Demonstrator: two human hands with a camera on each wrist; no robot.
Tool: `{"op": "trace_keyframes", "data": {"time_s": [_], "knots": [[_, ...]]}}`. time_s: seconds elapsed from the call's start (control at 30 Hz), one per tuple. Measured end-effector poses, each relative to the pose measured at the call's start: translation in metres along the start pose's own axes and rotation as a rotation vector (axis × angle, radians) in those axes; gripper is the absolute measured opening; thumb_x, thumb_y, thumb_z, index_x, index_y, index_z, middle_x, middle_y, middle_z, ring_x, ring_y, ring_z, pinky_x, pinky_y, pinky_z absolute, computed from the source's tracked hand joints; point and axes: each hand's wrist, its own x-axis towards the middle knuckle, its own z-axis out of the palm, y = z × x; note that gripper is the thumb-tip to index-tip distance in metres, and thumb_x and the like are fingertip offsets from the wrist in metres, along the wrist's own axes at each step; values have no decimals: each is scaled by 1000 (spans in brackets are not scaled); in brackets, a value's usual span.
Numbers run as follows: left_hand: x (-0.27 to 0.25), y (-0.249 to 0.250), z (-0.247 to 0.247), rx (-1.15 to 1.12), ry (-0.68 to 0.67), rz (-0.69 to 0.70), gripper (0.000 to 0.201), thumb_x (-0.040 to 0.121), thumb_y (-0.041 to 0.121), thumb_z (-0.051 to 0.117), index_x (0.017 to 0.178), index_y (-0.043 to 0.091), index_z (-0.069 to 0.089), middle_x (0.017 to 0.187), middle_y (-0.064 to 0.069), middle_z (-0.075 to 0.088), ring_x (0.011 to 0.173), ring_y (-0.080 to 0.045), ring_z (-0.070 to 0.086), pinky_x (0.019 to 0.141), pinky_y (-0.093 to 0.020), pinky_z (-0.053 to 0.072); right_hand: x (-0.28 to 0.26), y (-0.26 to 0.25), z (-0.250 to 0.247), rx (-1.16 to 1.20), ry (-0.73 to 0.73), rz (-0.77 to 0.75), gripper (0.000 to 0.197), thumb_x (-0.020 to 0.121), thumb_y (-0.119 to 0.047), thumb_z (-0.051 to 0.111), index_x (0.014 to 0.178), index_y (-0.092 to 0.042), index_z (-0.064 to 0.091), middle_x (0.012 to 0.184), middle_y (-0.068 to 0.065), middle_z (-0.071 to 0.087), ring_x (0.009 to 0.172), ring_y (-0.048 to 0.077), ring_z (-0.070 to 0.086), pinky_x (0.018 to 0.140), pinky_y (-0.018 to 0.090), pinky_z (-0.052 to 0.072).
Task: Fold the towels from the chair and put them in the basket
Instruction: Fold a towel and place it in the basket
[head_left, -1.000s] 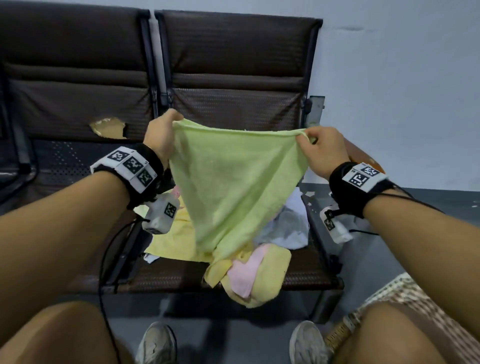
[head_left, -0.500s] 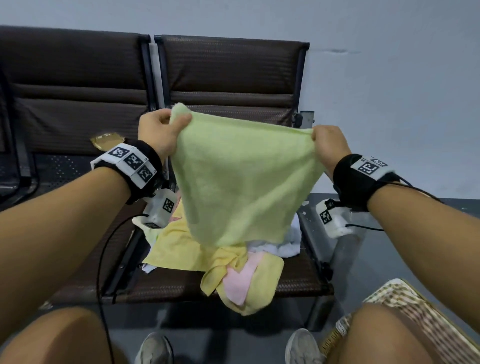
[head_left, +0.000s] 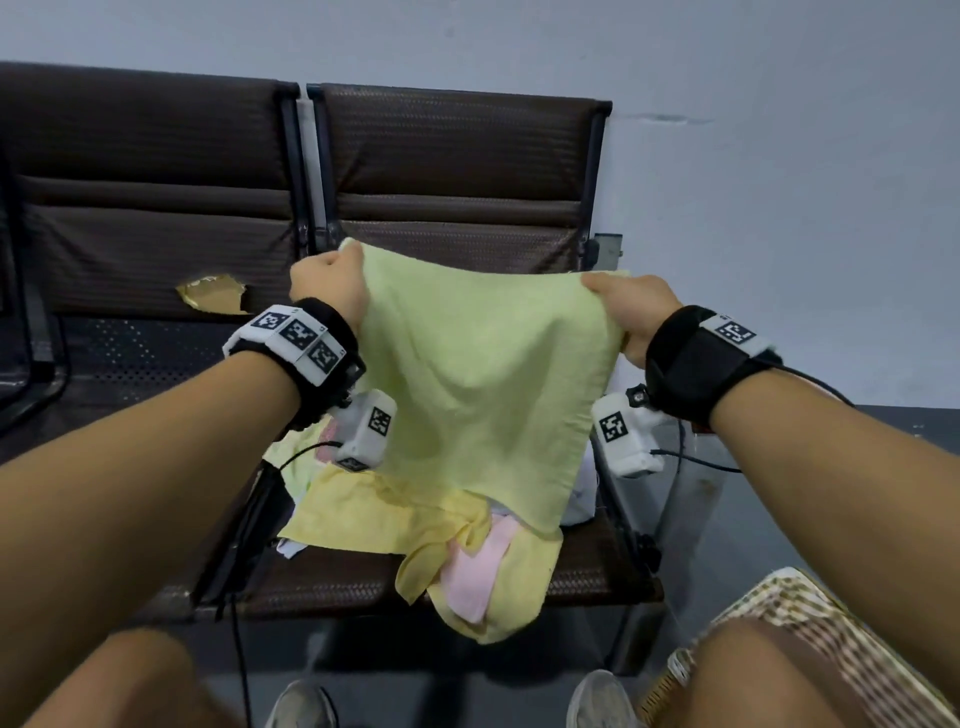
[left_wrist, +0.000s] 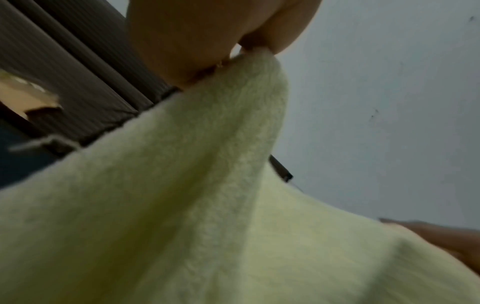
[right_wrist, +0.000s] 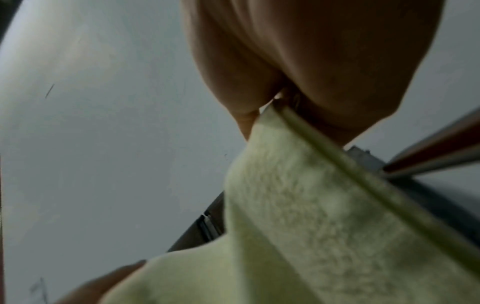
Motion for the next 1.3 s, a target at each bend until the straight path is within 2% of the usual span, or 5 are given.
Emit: {"op": "trace_keyframes", "data": {"time_s": [0.37,0.63,0.8,1.1,1.3], "knots": [[-104,11,41,-36,-675,279,16,95,17,64,93,6,77,80,-12,71,70,-17,60,66,-30,52,-44,-8,54,190,-425,75,49,95,-41,62,121,0,65,96,16,71,80,23,71,69,32,60],[-80,-7,21,-43,-469,-9,23,81,5,50,101,8,63,83,-8,63,75,-23,61,78,-40,53,-50,2,39,129,-436,58,34,99,-10,51,129,4,60,123,19,67,96,25,65,78,32,56],[-72,-14,10,-136,-925,-227,25,70,9,43,48,16,49,51,4,44,54,-19,32,58,-30,33,-52,-11,35,181,-514,76,36,99,-11,50,130,4,59,130,21,64,105,28,66,87,37,57],[-54,-14,17,-70,-1273,-397,24,78,21,43,80,17,66,78,-1,62,67,-18,54,82,-36,43,-31,-16,28,166,-542,84,34,102,-18,45,129,-4,61,126,14,68,95,21,70,71,28,59],[-38,-22,34,-203,-844,-217,26,88,13,68,111,3,69,92,-9,73,82,-24,63,84,-37,44,3,-3,24,55,-482,-33,25,97,-8,59,118,1,67,112,14,73,91,21,73,73,27,60]]}}
